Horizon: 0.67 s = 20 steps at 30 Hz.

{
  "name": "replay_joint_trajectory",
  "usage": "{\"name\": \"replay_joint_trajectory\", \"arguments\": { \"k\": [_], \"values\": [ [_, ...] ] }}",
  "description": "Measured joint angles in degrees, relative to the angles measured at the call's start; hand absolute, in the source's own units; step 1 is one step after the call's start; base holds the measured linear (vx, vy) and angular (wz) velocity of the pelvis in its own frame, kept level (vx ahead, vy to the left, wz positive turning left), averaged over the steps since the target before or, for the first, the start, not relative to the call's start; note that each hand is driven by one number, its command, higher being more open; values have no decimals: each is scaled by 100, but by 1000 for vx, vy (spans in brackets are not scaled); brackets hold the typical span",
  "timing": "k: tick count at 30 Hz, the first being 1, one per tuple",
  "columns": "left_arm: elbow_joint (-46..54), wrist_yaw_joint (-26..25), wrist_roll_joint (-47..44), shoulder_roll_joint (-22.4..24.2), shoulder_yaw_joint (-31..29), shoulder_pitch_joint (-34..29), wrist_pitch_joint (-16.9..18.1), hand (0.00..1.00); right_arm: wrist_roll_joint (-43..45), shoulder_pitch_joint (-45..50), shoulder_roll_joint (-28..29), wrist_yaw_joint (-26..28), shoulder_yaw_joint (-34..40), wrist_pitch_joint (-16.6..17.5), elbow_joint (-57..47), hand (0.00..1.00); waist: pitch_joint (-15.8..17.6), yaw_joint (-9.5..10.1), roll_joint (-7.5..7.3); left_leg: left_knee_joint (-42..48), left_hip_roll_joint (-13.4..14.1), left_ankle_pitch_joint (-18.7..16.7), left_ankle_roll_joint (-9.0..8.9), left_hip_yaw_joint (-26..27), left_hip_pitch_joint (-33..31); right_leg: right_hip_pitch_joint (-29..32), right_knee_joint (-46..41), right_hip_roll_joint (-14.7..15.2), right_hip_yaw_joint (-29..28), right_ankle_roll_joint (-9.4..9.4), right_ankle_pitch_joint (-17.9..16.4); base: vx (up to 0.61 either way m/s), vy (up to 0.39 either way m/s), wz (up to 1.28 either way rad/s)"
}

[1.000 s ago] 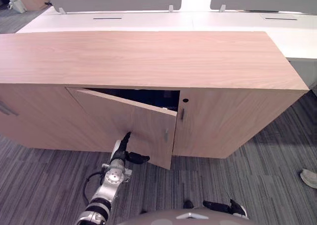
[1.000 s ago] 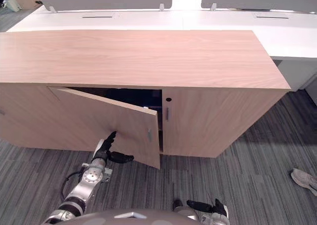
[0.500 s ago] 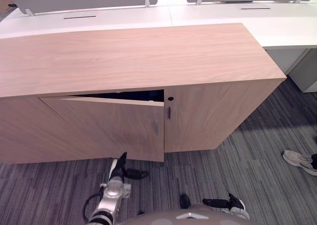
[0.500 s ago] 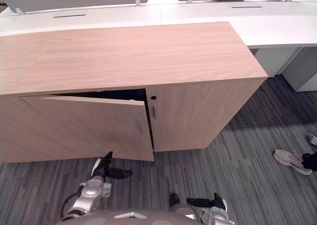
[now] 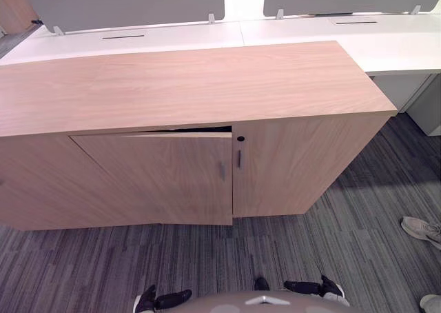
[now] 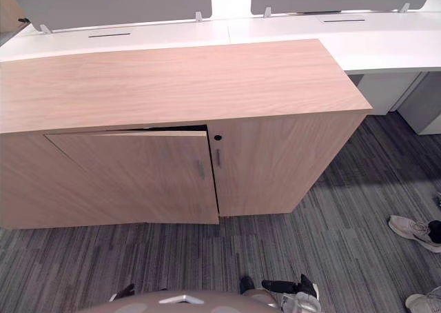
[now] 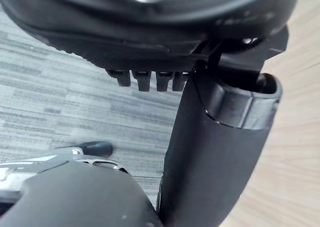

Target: Walk over to the cabinet, pick up the folder, carry it to the office cabinet, place the folder inside the office cabinet, then close the office cabinet door

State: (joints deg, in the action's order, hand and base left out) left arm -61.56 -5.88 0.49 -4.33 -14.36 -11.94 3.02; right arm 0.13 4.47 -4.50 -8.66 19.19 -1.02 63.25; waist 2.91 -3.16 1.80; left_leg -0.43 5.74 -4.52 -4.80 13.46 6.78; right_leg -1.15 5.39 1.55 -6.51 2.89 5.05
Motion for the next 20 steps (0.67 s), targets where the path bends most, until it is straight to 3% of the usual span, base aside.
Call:
{"name": "replay_joint_trajectory", "arguments": {
  "k": [20],
  "values": [
    [-19,22,-1,-38,-40,70,-11,100,-1,-41,37,95,-14,-20,65,100,-1,140,-152,-3,-107,44,96,-461,-17,-123,-126,133,450,74,-164,-1,0,11]
  ]
}}
